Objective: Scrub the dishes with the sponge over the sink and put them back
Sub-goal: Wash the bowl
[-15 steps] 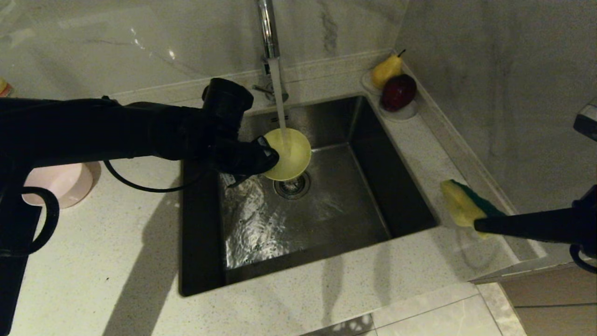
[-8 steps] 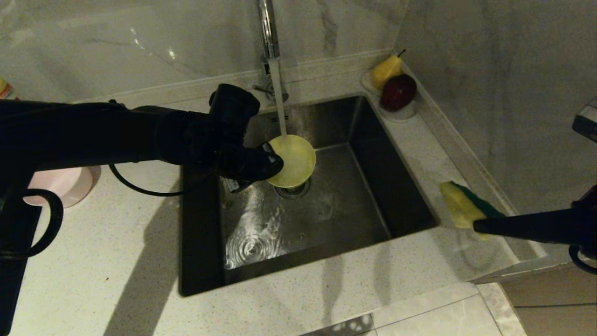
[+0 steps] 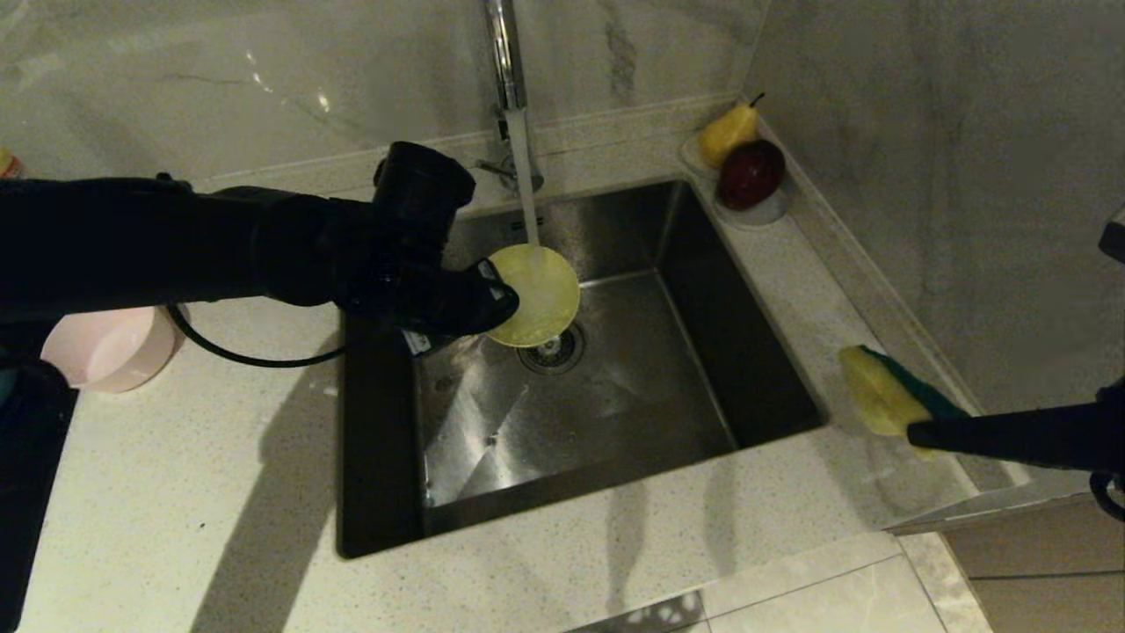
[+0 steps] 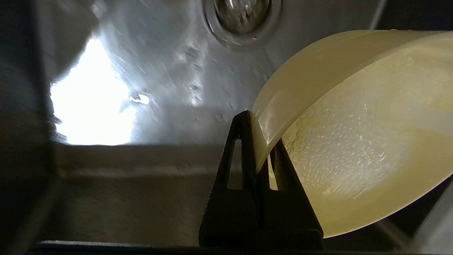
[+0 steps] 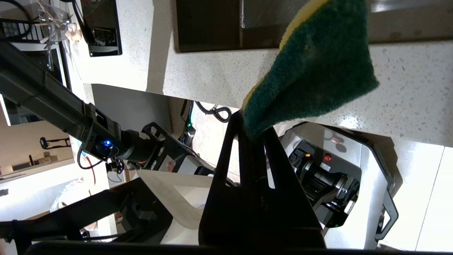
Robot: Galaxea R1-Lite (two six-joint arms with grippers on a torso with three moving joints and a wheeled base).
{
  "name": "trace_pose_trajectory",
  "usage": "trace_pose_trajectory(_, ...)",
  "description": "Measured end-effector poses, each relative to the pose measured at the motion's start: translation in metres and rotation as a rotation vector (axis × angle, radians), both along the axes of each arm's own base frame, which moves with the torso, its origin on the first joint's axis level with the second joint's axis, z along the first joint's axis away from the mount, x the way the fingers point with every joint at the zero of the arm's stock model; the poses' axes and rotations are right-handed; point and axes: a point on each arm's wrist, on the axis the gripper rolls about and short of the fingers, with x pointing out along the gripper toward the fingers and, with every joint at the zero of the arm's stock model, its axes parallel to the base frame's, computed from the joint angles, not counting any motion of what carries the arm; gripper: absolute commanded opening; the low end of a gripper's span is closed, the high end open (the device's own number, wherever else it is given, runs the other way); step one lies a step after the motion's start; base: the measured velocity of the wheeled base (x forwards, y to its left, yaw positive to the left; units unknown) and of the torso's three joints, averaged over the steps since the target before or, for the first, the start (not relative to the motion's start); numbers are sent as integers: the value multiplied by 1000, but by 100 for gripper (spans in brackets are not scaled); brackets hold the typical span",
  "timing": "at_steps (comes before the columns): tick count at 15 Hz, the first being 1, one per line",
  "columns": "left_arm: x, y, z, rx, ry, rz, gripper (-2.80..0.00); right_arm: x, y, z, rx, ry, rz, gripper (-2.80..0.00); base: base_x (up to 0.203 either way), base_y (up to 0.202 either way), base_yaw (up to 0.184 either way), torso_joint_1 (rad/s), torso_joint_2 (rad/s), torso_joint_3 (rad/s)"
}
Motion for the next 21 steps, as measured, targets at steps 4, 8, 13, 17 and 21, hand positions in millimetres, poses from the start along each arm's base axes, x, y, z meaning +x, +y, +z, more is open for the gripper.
trace_pose_trajectory(4, -18, 11, 22, 42, -72, 47, -280, 0, 0, -4, -3, 7, 0, -280, 0, 0, 0, 0, 0, 0)
trace_pose_trajectory(8, -40, 24, 32, 126, -196, 55, -280, 0, 0, -4, -4, 8, 2, -280, 0, 0, 0, 0, 0, 0)
trace_pose_trajectory(13, -63, 38, 18, 285, -490, -16, -280, 0, 0, -3, -5, 6, 0, -280, 0, 0, 0, 0, 0, 0)
trace_pose_trajectory(17, -84, 49, 23, 410, -872, -10, -280, 2, 1, -4, -8, 8, 2, -280, 0, 0, 0, 0, 0, 0)
trace_pose_trajectory(21, -111, 60, 45, 412, -1085, -22, -280, 4, 2, -6, -12, 14, 3, -280, 0, 0, 0, 0, 0, 0)
